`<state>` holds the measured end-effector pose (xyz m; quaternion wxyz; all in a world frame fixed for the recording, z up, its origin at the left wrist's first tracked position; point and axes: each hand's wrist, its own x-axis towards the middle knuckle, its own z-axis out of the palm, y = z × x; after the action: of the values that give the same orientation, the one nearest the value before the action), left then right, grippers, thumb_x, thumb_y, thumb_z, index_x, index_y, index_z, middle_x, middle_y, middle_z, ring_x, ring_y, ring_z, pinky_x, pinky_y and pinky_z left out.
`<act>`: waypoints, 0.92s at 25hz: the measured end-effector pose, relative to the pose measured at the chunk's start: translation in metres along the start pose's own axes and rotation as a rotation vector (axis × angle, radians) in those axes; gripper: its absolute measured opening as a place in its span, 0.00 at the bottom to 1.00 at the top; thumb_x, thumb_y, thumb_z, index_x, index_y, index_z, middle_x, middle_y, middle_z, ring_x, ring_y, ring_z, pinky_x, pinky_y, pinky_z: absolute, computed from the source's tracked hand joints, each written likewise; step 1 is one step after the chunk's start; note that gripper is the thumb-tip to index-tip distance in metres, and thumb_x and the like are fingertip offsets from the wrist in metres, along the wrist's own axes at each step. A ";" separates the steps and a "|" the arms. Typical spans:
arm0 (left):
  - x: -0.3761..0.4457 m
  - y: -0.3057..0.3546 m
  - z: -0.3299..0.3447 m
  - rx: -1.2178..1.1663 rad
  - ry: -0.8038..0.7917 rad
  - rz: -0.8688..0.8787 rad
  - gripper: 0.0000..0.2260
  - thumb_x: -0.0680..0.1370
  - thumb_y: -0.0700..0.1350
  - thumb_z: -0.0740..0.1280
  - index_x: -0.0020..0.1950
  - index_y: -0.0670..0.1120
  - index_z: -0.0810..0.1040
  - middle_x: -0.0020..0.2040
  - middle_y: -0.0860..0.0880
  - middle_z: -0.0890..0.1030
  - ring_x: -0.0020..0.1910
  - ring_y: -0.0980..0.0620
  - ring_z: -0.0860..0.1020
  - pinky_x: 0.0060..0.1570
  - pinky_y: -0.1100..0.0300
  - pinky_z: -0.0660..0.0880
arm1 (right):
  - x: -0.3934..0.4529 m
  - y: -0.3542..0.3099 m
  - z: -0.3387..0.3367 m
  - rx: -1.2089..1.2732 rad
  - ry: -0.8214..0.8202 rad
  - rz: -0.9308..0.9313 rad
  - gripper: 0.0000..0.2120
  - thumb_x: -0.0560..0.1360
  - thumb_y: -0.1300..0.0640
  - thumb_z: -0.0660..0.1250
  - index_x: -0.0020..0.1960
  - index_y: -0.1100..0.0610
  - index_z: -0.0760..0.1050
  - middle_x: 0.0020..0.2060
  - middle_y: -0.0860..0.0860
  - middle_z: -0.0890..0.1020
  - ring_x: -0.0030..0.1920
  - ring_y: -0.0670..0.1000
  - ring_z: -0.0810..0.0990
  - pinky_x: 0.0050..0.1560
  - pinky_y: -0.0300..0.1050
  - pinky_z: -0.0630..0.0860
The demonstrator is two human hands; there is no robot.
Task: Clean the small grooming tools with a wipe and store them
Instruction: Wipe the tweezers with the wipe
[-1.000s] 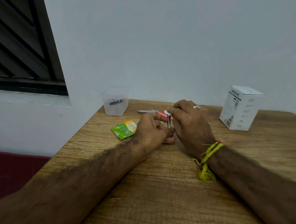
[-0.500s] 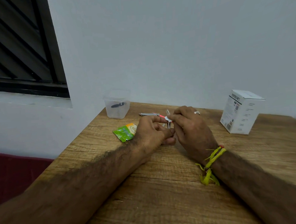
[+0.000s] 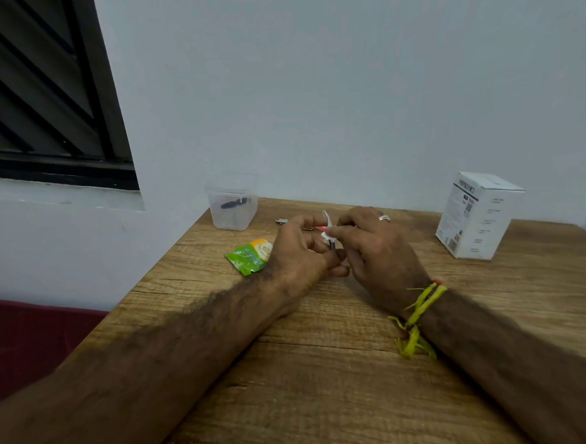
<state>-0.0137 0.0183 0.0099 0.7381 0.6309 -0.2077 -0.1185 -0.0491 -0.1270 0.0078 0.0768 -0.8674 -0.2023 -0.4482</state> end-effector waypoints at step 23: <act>-0.001 0.005 -0.005 -0.086 -0.019 0.037 0.21 0.73 0.26 0.70 0.64 0.39 0.74 0.39 0.42 0.81 0.37 0.45 0.85 0.38 0.58 0.82 | 0.001 0.005 -0.002 0.111 0.031 -0.019 0.13 0.75 0.63 0.61 0.53 0.63 0.83 0.46 0.57 0.81 0.46 0.57 0.80 0.45 0.53 0.78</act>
<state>-0.0131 0.0243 0.0135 0.7646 0.5935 -0.2209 -0.1194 -0.0481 -0.1322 0.0104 0.1238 -0.8528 -0.2338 -0.4502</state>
